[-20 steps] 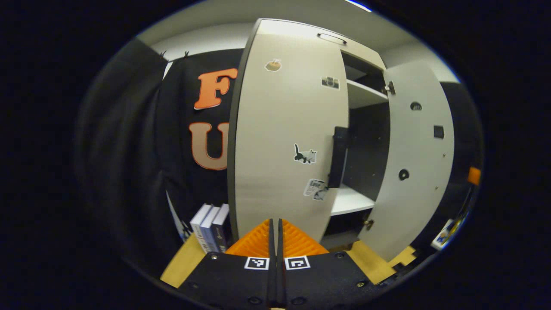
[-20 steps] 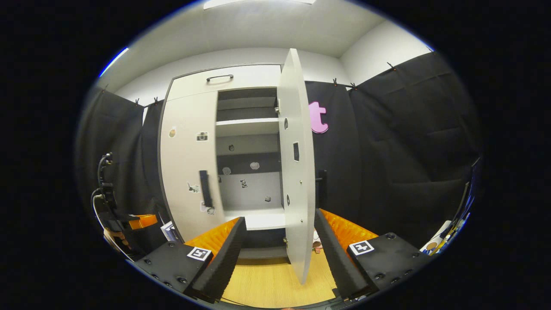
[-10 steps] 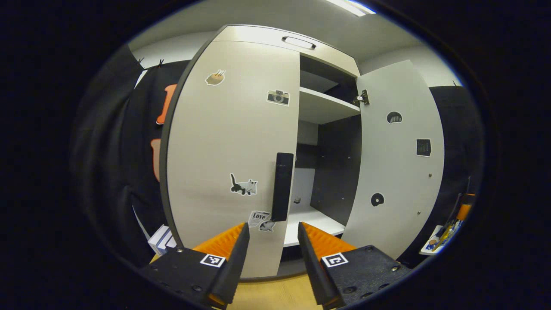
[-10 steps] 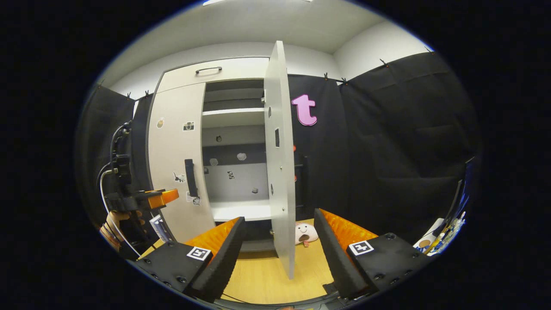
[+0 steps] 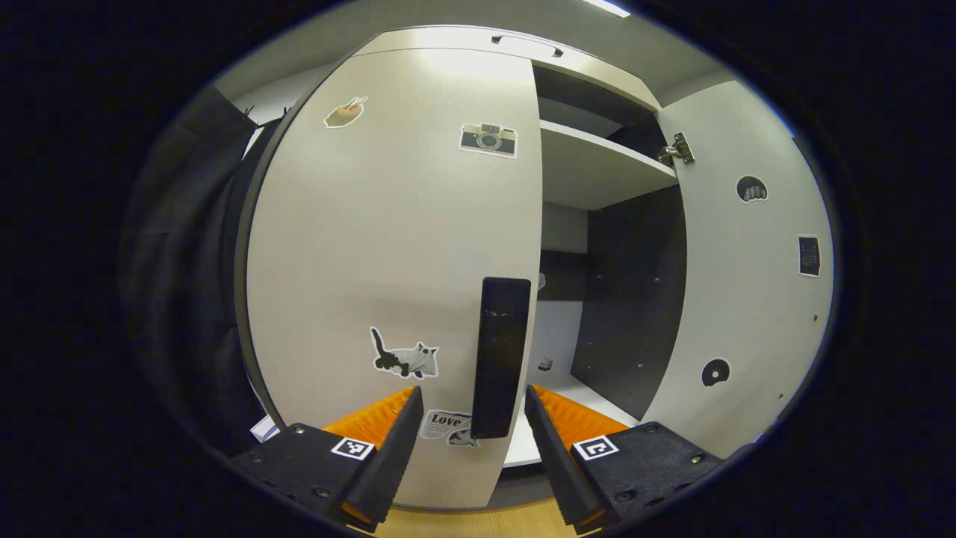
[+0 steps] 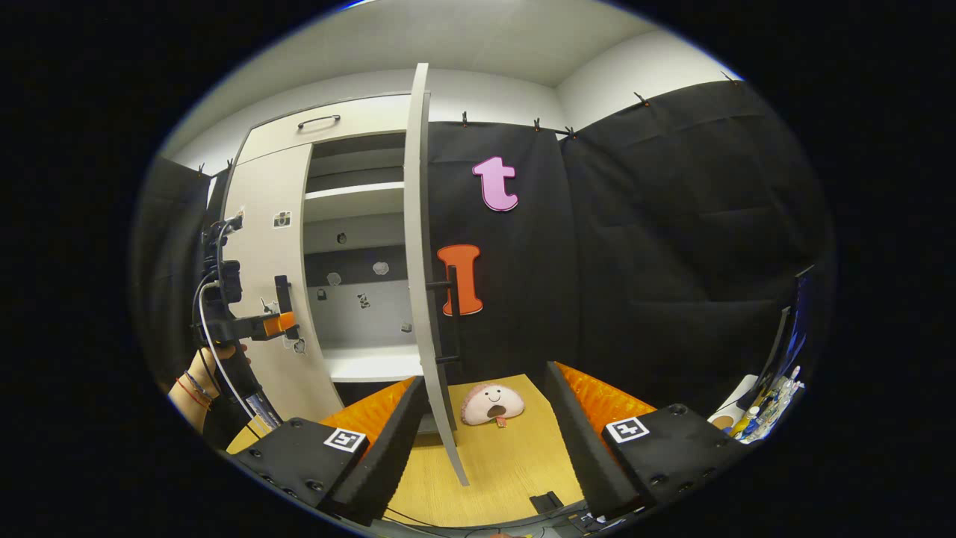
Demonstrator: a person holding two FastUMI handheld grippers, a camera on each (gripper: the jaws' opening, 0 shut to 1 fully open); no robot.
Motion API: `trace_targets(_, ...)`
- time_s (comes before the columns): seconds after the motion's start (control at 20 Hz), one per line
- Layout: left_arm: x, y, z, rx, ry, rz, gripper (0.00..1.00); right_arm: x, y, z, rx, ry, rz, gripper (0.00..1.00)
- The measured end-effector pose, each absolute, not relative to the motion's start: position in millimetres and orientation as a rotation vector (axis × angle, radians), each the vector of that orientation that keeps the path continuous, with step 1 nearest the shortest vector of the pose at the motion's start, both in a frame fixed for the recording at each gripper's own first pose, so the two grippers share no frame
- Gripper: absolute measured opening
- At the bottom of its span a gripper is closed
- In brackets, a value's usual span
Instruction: Open the right door of the double-door shoe cabinet with the right hand, and open the left door with the left hand.
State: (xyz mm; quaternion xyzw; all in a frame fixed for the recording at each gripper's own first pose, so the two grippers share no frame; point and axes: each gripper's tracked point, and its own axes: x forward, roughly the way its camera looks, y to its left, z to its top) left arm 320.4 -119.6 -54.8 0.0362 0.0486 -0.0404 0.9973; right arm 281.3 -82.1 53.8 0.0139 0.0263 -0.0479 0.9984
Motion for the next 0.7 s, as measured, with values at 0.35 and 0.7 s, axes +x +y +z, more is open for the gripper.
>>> trace_targets(0.35,340.8,-120.3,-66.9,0.119,0.138,-0.041,0.69,283.2,-93.5,58.9,0.028,0.033,-0.113,1.00)
trace_targets(0.7,333.4,-127.1,-73.6,0.124,0.119,-0.072,0.22,265.5,-90.1,52.0,0.029,0.048,-0.129,1.00)
